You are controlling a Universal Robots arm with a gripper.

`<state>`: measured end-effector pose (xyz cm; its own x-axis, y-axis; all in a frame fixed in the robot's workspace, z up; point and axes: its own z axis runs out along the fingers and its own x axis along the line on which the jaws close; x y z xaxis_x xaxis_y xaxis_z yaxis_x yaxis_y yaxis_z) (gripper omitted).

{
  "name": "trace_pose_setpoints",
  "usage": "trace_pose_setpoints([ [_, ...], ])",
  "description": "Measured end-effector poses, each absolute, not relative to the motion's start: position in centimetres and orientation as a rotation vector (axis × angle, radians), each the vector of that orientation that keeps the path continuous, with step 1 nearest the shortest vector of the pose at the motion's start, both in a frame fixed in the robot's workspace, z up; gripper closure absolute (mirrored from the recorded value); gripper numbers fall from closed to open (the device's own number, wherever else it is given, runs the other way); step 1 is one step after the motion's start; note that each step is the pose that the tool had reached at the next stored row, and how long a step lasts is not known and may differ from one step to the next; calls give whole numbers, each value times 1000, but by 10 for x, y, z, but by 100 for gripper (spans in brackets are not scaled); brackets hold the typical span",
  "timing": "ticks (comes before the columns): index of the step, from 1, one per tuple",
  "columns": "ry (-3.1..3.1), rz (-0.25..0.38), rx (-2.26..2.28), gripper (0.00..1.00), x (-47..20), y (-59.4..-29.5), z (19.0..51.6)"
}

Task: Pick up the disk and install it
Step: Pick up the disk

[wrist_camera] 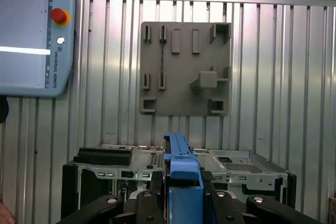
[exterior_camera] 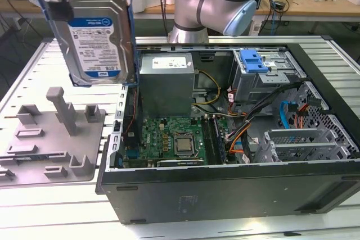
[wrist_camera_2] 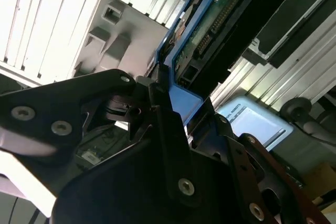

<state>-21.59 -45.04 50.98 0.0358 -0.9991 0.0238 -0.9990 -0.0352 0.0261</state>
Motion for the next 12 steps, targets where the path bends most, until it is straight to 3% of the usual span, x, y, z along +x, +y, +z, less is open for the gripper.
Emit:
trace_pose_setpoints([
  [12, -2155, -5, 2234, 63, -151, -477, 512],
])
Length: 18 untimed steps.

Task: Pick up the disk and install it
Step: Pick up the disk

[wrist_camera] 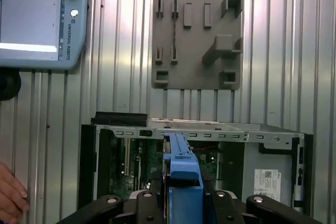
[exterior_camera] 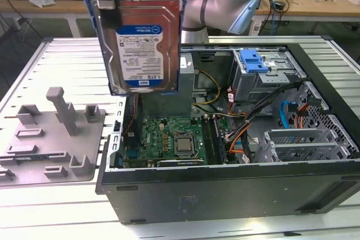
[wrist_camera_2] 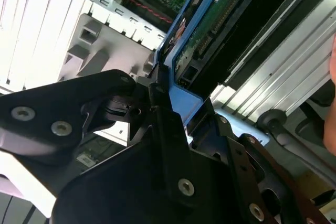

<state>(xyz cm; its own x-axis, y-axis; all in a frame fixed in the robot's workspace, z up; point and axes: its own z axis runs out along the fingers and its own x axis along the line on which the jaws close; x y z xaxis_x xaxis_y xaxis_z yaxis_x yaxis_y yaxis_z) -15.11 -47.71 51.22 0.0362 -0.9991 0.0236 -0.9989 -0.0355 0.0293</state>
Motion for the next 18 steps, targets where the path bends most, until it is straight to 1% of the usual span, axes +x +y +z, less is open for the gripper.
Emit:
trace_pose_setpoints([
  [4, -2155, -6, 2233, 63, -130, -490, 512],
  [15, -2154, -8, 2233, 63, -88, -515, 512],
  [18, -2154, -9, 2232, 63, -66, -525, 512],
])
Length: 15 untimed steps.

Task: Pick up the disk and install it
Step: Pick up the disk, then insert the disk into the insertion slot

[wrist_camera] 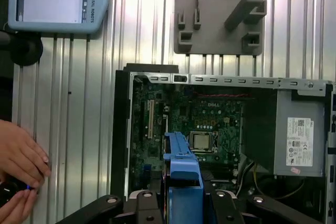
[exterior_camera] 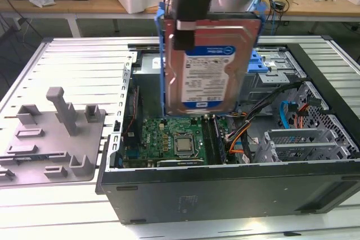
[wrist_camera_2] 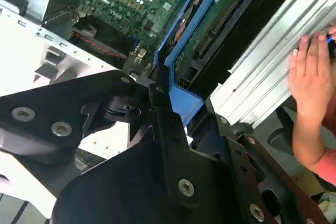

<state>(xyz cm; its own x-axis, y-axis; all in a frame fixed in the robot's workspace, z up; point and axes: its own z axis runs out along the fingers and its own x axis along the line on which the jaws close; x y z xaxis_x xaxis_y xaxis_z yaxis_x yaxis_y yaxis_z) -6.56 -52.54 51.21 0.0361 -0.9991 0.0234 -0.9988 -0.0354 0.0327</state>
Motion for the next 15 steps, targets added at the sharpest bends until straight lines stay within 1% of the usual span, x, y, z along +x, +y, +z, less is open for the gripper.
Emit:
trace_pose_setpoints([
  [8, -2153, -11, 2231, 63, -33, -537, 512],
  [15, -2153, -11, 2231, 63, -31, -538, 512],
])
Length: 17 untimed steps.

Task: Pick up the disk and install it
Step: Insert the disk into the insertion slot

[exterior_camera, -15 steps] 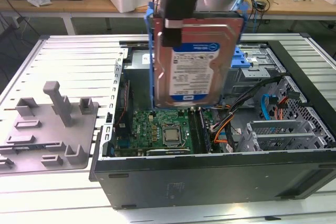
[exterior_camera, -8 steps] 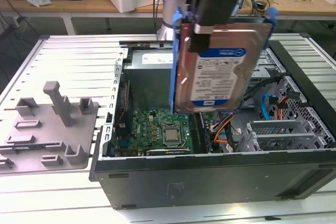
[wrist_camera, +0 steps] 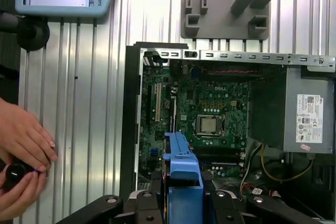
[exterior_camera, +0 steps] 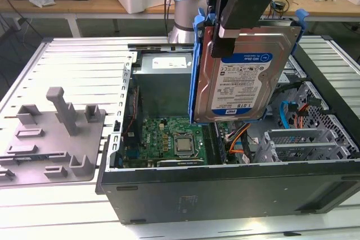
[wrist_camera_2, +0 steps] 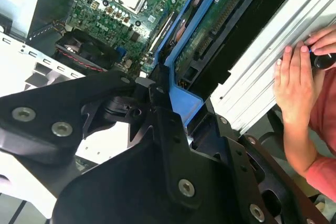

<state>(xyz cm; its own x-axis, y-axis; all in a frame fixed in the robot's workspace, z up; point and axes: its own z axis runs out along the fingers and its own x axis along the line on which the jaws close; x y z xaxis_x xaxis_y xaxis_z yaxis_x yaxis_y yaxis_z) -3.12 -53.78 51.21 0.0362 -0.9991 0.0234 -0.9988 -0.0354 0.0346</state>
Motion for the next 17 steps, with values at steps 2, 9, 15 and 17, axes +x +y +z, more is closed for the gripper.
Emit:
trace_pose_setpoints([
  [2, -2153, -12, 2232, 63, -31, -538, 512],
  [9, -2153, -12, 2232, 63, -31, -538, 512],
  [15, -2153, -12, 2231, 63, -18, -538, 512],
  [17, -2153, -12, 2232, 63, -13, -538, 512],
])
